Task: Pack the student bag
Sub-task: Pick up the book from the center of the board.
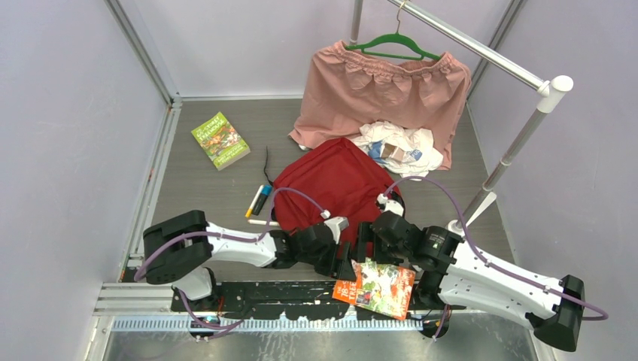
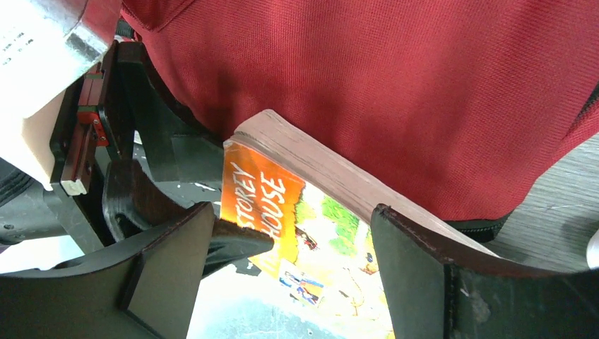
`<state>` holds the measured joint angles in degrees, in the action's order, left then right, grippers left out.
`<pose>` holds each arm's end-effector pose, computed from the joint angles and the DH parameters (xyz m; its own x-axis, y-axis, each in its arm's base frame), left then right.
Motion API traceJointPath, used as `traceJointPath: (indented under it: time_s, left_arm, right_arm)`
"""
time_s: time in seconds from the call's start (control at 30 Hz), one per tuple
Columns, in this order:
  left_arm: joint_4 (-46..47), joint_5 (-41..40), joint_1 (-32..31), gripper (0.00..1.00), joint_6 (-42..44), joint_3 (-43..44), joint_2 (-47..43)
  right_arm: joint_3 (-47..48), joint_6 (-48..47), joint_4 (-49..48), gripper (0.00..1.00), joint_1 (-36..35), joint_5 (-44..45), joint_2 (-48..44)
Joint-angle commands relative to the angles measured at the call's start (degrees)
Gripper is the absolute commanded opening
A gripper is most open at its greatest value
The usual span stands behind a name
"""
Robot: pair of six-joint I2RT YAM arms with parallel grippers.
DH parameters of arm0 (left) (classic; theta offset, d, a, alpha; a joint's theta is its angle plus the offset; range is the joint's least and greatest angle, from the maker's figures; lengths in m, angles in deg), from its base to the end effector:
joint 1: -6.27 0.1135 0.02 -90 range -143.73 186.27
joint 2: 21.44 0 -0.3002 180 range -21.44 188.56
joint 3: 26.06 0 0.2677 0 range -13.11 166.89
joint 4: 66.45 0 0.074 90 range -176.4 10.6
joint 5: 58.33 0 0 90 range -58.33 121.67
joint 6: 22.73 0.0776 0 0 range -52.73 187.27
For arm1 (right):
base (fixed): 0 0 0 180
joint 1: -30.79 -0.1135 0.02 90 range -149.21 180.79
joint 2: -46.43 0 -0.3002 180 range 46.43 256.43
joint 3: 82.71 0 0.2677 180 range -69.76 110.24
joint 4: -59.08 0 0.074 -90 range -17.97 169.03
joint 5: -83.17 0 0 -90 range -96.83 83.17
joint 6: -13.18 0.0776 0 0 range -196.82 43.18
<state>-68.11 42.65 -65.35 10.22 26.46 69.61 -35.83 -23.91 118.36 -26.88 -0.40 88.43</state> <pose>0.0962 -0.3365 0.1500 -0.9309 0.1892 -0.3124 0.3609 0.6072 -0.7079 0.0884 0.1235 0.2143 -0.9042 0.0535 -0.4237 -0.1385 0.9018 0.4094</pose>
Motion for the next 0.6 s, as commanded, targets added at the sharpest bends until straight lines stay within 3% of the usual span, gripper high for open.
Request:
traceJointPath:
  time_s: [0.0, 0.13, 0.2, 0.3, 0.57]
  left_arm:
    - [9.89, 1.02, 0.01, 0.54, -2.07, -0.19, -0.26]
    - [13.00, 1.76, 0.07, 0.13, -3.22, -0.34, -0.77]
    - [12.05, 1.59, 0.05, 0.01, -2.90, 0.00, -2.34]
    - [7.58, 0.29, 0.13, 0.00, -1.41, 0.55, -6.48]
    - [-17.36, -10.32, 2.35, 0.00, 4.44, 1.72, -23.51]
  right_arm:
    - [1.06, 1.17, -3.17, 0.87, -0.38, -0.16, 0.30]
    - [1.55, 1.67, -2.25, 0.87, -0.39, 0.77, 0.09]
    - [1.64, 2.03, -1.77, 0.87, -0.26, 1.38, -0.54]
    - [2.11, 2.33, -0.72, 0.87, -0.36, 2.55, -1.64]
    - [7.17, 1.75, 5.03, 0.87, -0.37, 8.48, -4.67]
